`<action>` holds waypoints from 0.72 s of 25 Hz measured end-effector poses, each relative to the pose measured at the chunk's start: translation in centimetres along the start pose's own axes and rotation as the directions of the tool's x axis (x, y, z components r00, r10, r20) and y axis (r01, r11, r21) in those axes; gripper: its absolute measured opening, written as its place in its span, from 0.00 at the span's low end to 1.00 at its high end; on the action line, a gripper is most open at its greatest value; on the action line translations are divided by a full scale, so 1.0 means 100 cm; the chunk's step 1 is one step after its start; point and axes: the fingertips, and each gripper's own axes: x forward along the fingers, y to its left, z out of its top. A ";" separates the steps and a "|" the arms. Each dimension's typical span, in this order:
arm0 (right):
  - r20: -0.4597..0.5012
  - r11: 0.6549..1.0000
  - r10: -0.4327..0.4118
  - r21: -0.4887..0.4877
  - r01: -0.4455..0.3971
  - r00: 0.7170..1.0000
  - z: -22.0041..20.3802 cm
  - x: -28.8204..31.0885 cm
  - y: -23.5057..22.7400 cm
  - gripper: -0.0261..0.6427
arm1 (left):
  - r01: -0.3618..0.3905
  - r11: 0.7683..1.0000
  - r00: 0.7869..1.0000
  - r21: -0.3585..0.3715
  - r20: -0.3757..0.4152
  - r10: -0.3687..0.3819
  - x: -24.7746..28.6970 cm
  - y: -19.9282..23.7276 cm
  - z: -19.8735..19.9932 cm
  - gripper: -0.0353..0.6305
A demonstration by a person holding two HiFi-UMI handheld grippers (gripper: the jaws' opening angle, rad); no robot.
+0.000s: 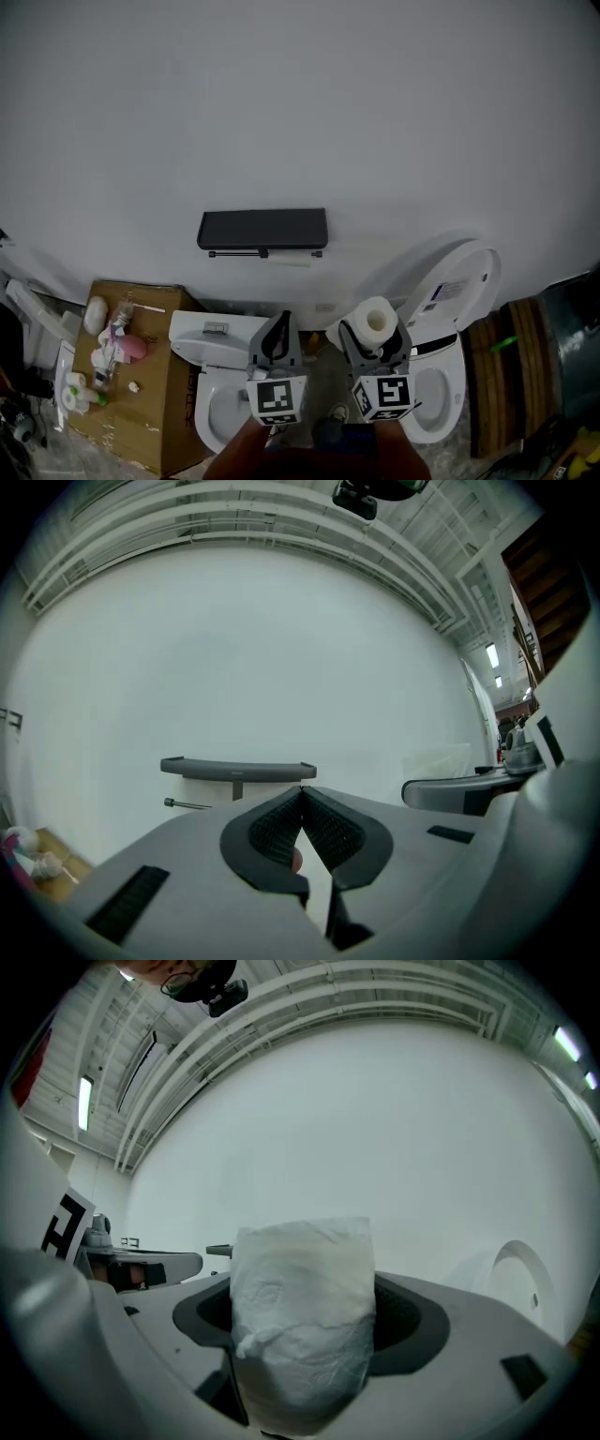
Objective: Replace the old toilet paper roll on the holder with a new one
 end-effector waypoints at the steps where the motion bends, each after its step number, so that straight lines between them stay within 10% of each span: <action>1: -0.002 1.000 0.015 0.003 -0.015 1.000 -0.001 0.009 -0.009 0.60 | -0.012 1.000 1.000 0.007 -0.001 0.012 0.011 -0.004 0.000 0.08; 18: -0.038 0.987 0.161 0.025 -0.160 0.986 -0.010 0.099 -0.056 0.60 | -0.163 0.986 0.985 0.033 -0.051 0.164 0.100 0.001 -0.018 0.08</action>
